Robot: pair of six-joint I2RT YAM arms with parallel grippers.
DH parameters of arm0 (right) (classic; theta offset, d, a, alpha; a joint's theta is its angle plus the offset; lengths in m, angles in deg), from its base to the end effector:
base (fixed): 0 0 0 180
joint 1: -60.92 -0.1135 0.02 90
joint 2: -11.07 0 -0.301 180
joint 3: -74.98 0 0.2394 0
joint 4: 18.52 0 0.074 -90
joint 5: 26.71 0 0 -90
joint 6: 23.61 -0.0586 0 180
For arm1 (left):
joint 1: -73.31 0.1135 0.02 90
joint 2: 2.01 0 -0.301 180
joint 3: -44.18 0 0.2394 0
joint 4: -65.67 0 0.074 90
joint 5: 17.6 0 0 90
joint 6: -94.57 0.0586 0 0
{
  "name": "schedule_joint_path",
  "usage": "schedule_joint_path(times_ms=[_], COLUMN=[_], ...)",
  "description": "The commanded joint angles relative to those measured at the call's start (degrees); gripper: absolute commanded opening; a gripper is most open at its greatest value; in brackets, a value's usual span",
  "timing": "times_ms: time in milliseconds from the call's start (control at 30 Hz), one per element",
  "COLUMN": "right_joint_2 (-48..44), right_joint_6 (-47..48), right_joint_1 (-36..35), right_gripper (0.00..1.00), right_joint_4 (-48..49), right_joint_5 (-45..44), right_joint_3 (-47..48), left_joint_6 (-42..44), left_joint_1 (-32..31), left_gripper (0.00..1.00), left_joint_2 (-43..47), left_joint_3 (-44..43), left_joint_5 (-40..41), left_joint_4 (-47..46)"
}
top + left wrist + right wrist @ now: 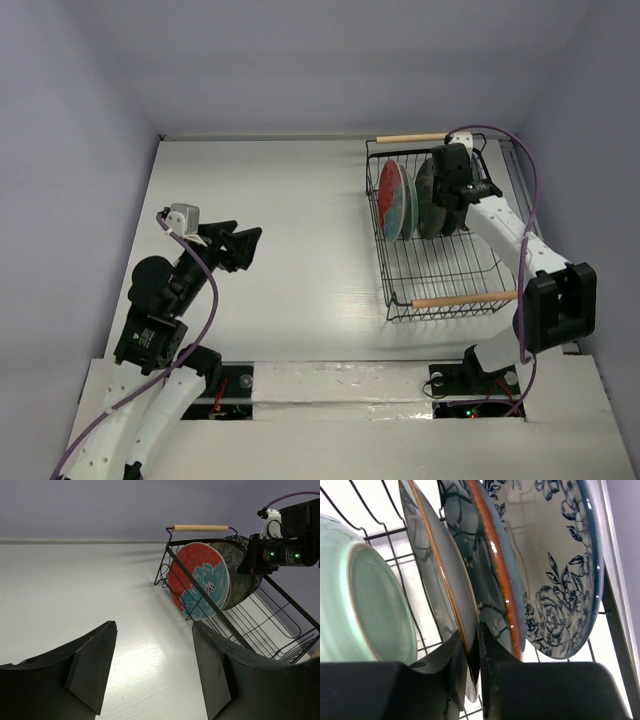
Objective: Unload the plates from the dish rack
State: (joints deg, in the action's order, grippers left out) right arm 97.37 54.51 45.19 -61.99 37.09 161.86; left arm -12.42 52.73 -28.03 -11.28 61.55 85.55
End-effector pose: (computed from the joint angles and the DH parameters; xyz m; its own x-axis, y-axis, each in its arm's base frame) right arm 0.3273 0.0653 0.3301 -0.6271 0.0153 -0.7788 0.2015 0.9690 -0.1432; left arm 0.0782 -0.0412 0.3851 -0.0030 -0.3054 -0.9522 0.5418 0.7999 -0.2582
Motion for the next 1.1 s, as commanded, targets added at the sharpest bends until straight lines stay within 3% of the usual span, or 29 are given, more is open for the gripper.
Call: schedule_joint_path(times_ms=[0,67,500,867,1067], right_joint_2=[1.5,1.4,-7.0,-20.2,-25.5], right_joint_6=[-1.5,-1.5,0.9,-2.1,-4.4], right_joint_1=[-2.0,-2.8,-7.7,-8.2,-13.4], right_gripper=[0.04,0.00,0.00,0.00,0.00], right_joint_4=[-0.7,-0.9,1.6,0.3,0.8], right_joint_5=[-4.6,-7.4,-20.3,-20.9,-12.8], right_joint_3=[3.3,3.8,10.5,11.2,14.1], left_joint_6=[0.3,0.3,0.2,-0.2,-0.2], left_joint_1=[-0.3,-0.3,-0.3,-0.3,-0.3], left_gripper=[0.59,0.59,0.59,0.58,0.58], left_joint_2=[0.9,1.1,1.4,1.1,1.0], left_joint_3=[-0.2,-0.2,-0.2,-0.1,-0.3], left_joint_5=[0.2,0.2,0.8,1.4,2.4], left_joint_4=[-3.3,-3.3,-3.3,-3.3,-3.0])
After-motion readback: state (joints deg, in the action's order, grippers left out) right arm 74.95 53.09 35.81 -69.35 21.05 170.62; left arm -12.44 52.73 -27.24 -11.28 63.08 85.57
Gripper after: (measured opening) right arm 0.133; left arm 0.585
